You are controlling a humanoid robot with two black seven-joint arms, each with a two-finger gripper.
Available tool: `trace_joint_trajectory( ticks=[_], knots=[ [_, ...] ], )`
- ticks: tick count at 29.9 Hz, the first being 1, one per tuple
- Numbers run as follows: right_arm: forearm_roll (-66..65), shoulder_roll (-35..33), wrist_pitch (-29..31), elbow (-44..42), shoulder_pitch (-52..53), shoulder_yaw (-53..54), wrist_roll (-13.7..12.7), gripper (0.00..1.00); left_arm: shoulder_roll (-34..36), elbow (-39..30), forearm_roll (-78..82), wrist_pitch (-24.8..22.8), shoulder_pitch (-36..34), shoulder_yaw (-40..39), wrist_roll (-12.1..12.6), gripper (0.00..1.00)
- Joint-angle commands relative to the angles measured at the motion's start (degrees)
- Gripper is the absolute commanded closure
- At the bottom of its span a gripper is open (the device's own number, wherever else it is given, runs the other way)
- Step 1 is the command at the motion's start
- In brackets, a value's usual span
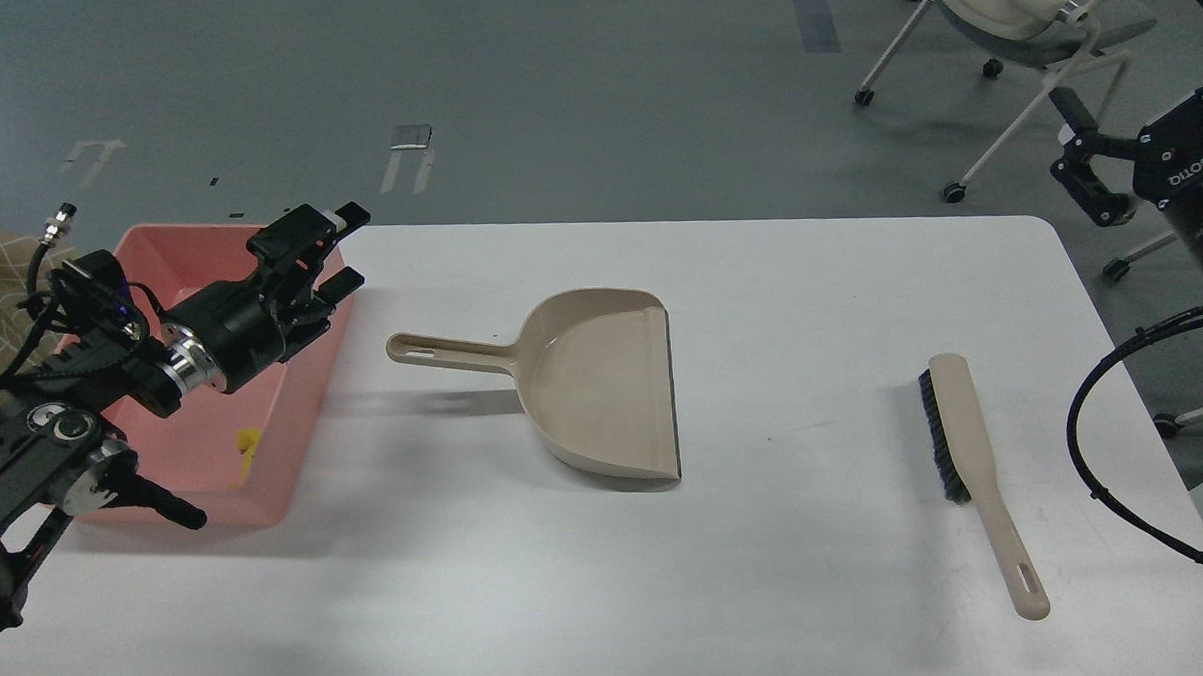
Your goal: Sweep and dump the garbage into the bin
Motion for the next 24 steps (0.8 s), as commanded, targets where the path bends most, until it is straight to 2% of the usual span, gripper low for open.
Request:
trace_joint_trajectory(
  ticks=[1, 3, 6, 12, 20, 22, 24],
  knots=[
    [0.1, 0.1, 0.0, -1.8, 1.0, 0.1, -0.3, 0.0, 0.0, 1.2, -8.4, -0.1, -0.7, -4.2, -0.1, 0.1],
    [0.1, 0.5, 0.0, -2.7, 2.0, 0.1, 0.0, 0.0, -0.2, 1.7, -11.3, -0.2, -0.7, -6.0, -0.1, 0.09],
    [0.1, 1.2, 0.0, -5.0, 4.7, 0.1, 0.1, 0.0, -0.3, 2.5, -17.1, -0.1, -0.6, -9.1, -0.2, 0.03],
    [0.0, 3.0, 0.0, -13.0, 11.9, 0.0, 0.1, 0.0, -0.3, 5.9, -21.6, -0.3, -4.5, -11.2, -0.3, 0.03],
    [0.5, 6.8, 0.0, -27.2, 22.0, -0.9, 0.2, 0.0, -6.7, 22.5, -36.5, -1.2, -14.9, -12.7, 0.8, 0.03],
    [0.6, 8.0, 0.0, -28.1, 22.1, -0.9, 0.2, 0.0, -7.4, 24.9, -39.2, -1.5, -16.2, -12.7, 2.2, 0.03],
    [0.7, 8.1, 0.0, -28.5, 22.0, -1.0, 0.2, 0.0, -8.6, 26.1, -41.3, -1.9, -16.7, -12.8, 4.9, 0.03]
  ],
)
